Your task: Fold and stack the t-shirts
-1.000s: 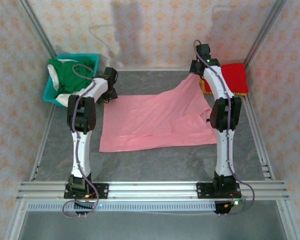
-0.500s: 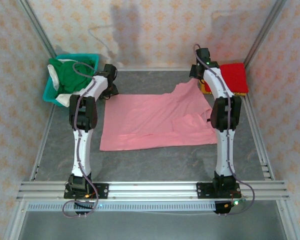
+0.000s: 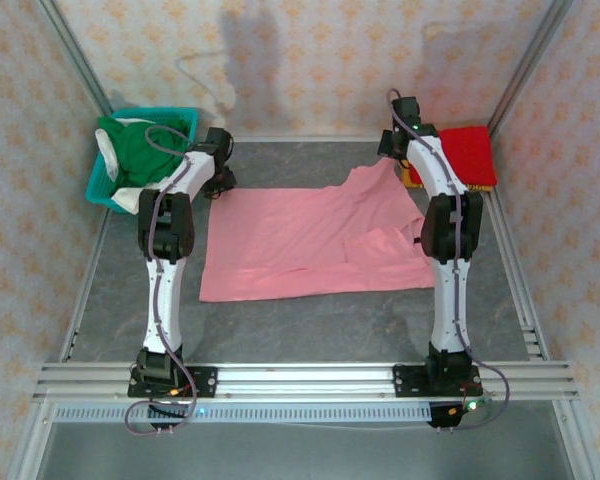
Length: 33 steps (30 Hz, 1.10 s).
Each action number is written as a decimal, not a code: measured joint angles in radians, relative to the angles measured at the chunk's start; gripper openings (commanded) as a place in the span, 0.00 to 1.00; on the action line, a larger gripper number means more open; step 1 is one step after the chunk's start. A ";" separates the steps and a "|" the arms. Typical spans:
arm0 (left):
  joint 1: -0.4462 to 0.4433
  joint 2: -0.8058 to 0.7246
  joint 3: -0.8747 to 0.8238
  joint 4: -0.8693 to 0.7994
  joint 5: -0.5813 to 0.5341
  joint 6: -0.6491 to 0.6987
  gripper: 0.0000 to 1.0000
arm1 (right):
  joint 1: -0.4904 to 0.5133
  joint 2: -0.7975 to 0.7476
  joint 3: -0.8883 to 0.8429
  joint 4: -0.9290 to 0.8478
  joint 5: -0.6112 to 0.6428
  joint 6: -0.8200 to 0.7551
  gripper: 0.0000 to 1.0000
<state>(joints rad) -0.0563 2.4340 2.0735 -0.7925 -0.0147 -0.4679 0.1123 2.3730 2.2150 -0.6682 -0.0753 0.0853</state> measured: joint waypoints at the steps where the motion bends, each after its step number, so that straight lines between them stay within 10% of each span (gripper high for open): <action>1: 0.000 0.000 0.000 0.000 0.000 -0.002 0.15 | 0.000 -0.003 -0.012 0.003 0.000 0.000 0.00; 8: 0.000 -0.006 -0.011 0.008 -0.005 0.007 0.00 | 0.000 -0.059 -0.087 0.020 0.000 0.004 0.00; 33: -0.001 -0.477 -0.663 0.432 -0.027 0.044 0.00 | 0.010 -0.491 -0.728 0.419 -0.034 0.026 0.00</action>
<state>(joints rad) -0.0570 1.9572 1.4105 -0.3603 -0.0418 -0.4236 0.1219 1.8820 1.4868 -0.2493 -0.1097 0.1112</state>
